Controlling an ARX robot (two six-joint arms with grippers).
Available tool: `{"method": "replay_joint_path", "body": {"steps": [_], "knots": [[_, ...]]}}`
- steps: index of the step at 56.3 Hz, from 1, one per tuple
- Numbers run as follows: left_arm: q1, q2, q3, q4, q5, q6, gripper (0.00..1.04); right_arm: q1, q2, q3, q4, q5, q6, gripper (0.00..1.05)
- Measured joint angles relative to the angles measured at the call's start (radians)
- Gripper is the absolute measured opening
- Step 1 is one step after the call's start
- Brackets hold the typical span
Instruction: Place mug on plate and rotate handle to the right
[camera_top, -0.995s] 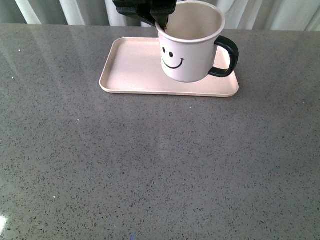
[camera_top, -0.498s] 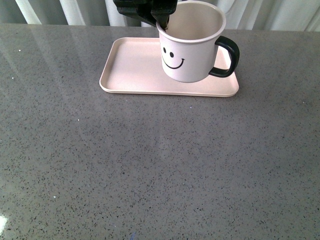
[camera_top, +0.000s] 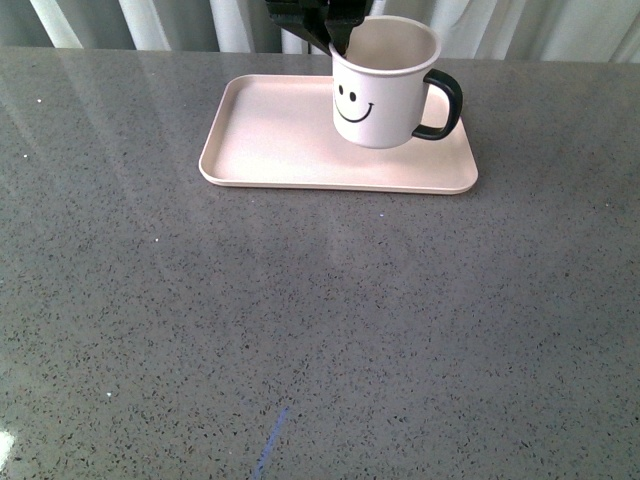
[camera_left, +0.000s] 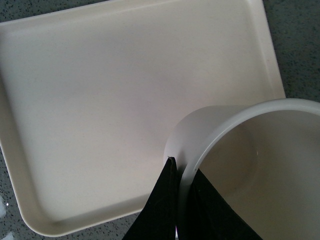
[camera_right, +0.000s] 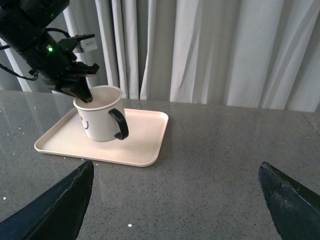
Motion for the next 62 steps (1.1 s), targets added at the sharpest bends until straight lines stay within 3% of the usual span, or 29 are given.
{"method": "replay_joint_path", "body": {"steps": [7,31,62], "knots": [[0.012,0.101,0.150,-0.058,-0.010,-0.007,0.02,0.000,0.000,0.000,0.000,0.000,0.000,0.96],[0.018,0.249,0.377,-0.147,-0.002,0.009,0.02,0.000,0.000,0.000,0.000,0.000,0.000,0.96],[0.024,0.300,0.430,-0.174,0.005,0.058,0.02,0.000,0.000,0.000,0.000,0.000,0.000,0.96]]}}
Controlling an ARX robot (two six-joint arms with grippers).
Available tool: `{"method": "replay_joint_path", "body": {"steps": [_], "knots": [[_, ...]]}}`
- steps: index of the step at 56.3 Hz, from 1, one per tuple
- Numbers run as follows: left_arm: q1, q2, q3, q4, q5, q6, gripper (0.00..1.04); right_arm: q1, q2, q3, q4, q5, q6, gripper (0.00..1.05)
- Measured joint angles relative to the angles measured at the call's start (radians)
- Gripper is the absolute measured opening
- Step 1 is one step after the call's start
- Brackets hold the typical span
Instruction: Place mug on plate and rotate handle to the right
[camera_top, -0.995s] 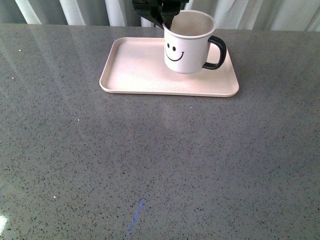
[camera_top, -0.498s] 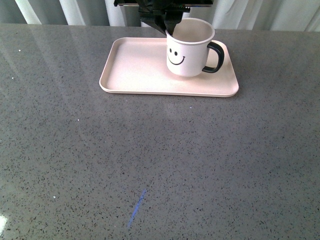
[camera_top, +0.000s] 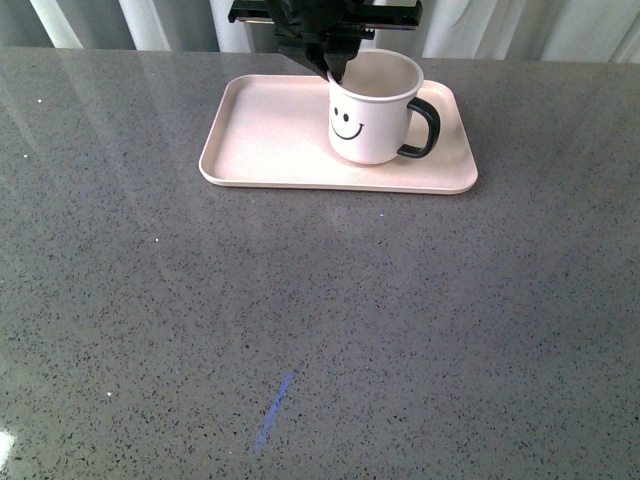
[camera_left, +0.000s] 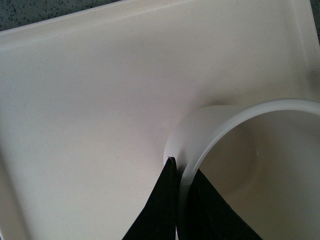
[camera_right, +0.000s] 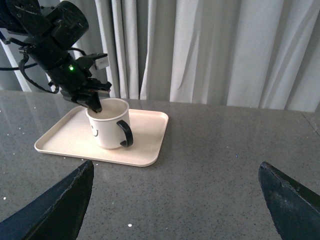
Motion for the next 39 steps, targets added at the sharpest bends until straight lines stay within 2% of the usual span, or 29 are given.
{"method": "replay_joint_path", "body": {"steps": [37,39], "knots": [[-0.002,0.009,-0.030,0.039,0.012,0.030,0.02,0.000,0.000,0.000,0.000,0.000,0.000,0.96],[-0.002,0.005,-0.039,0.047,0.018,0.030,0.06,0.000,0.000,0.000,0.000,0.000,0.000,0.96]]}}
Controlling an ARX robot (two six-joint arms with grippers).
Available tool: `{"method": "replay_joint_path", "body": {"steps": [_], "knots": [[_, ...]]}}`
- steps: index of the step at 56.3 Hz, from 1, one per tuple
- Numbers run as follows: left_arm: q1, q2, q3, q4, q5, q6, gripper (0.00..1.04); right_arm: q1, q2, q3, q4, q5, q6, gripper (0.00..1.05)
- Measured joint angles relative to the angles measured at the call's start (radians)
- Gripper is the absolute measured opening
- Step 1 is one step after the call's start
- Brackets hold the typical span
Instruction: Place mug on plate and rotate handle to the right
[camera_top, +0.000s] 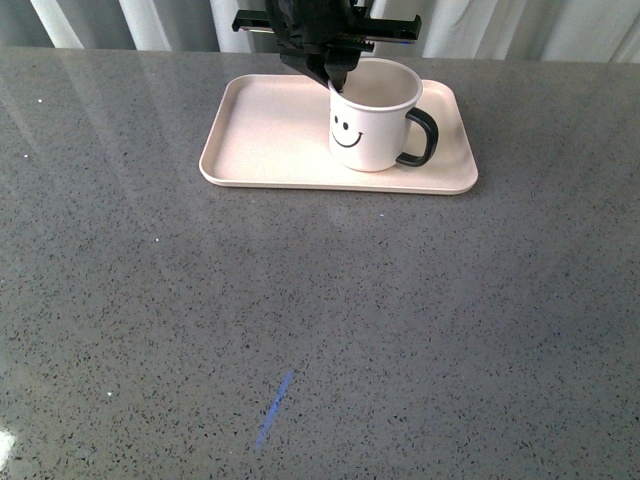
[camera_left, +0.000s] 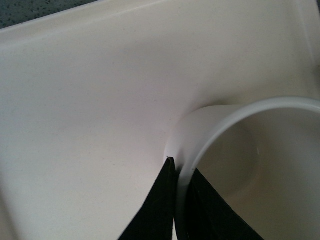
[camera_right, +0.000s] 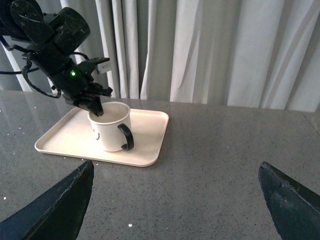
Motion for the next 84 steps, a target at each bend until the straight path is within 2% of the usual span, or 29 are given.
{"method": "replay_joint_path", "body": {"steps": [15,30,38,43,48,52,53,56,58,62,69,84], "knots": [[0.002,-0.118,-0.200,0.132,0.035,0.003,0.61,0.000,0.000,0.000,0.000,0.000,0.000,0.96],[0.021,-0.351,-0.433,0.283,0.056,0.003,0.97,0.000,0.000,0.000,0.000,0.000,0.000,0.96],[0.046,-0.549,-0.696,0.495,0.066,-0.035,0.96,0.000,0.000,0.000,0.000,0.000,0.000,0.96],[0.049,-0.595,-0.761,0.548,0.037,-0.037,0.95,0.000,0.000,0.000,0.000,0.000,0.000,0.96],[0.045,-0.676,-0.990,0.966,-0.261,0.018,0.81,0.000,0.000,0.000,0.000,-0.001,0.000,0.96],[0.058,-0.751,-1.191,1.268,-0.401,0.040,0.70,0.000,0.000,0.000,0.000,0.001,0.000,0.96],[0.071,-0.790,-1.285,1.387,-0.420,0.048,0.65,0.000,0.000,0.000,0.000,0.000,0.000,0.96],[0.105,-0.882,-1.473,1.592,-0.416,0.057,0.52,0.000,0.000,0.000,0.000,0.001,0.000,0.96],[0.125,-0.933,-1.566,1.667,-0.404,0.059,0.45,0.000,0.000,0.000,0.000,0.001,0.000,0.96],[0.160,-1.014,-1.707,1.745,-0.378,0.061,0.33,0.000,0.000,0.000,0.000,0.000,0.000,0.96],[0.220,-1.155,-1.975,1.825,-0.317,0.064,0.02,0.000,0.000,0.000,0.000,0.000,0.000,0.96],[0.301,-1.380,-2.252,1.866,-0.238,0.068,0.01,0.000,0.000,0.000,0.000,0.000,0.000,0.96]]}}
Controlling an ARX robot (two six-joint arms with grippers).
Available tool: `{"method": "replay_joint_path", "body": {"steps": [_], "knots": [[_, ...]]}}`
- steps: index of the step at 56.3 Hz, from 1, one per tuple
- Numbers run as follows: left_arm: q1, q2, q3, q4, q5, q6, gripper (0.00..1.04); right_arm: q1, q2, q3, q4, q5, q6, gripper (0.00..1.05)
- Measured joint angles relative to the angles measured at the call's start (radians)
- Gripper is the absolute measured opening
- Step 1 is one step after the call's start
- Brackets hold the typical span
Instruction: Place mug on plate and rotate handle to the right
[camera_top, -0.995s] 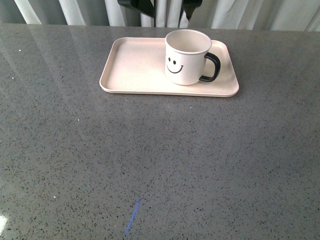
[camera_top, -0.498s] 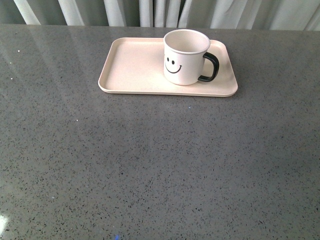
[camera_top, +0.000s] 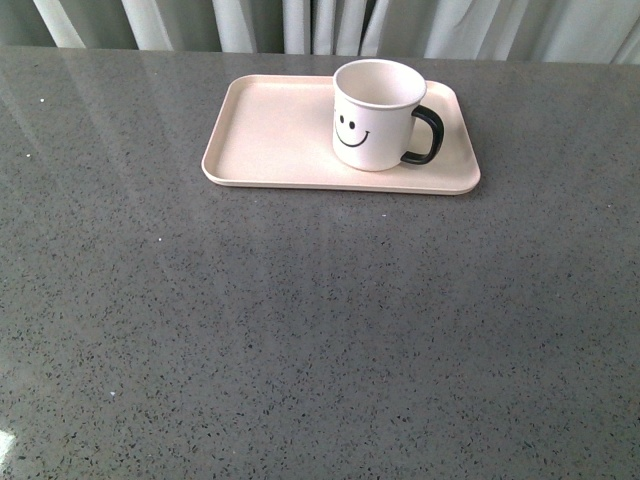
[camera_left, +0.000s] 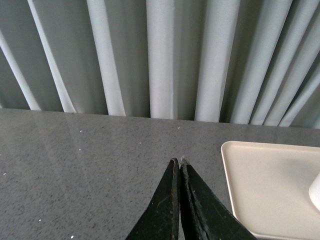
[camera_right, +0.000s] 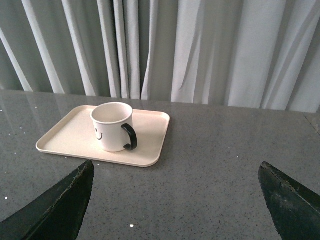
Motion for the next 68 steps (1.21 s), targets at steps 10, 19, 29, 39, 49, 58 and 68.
{"method": "replay_joint_path", "body": {"steps": [10,19,29,39,49,58,68], "knots": [[0.035,-0.142,-0.119,-0.017,0.042,0.000,0.01,0.000,0.000,0.000,0.000,0.000,0.000,0.96],[0.062,-0.251,-0.190,-0.060,0.065,0.000,0.01,0.000,0.000,0.000,0.000,0.000,0.000,0.96],[0.136,-0.330,-0.273,-0.066,0.137,0.002,0.01,0.000,0.000,0.000,0.000,0.000,0.000,0.96],[0.138,-0.484,-0.302,-0.178,0.142,0.002,0.01,0.000,0.000,0.000,0.000,0.000,0.000,0.96],[0.138,-0.617,-0.322,-0.294,0.143,0.002,0.01,0.000,0.000,0.000,0.000,0.000,0.000,0.96],[0.138,-0.740,-0.328,-0.404,0.142,0.002,0.01,0.000,0.000,0.000,0.000,0.000,0.000,0.96],[0.138,-0.844,-0.329,-0.498,0.142,0.002,0.01,0.000,0.000,0.000,0.000,0.000,0.000,0.96]]}}
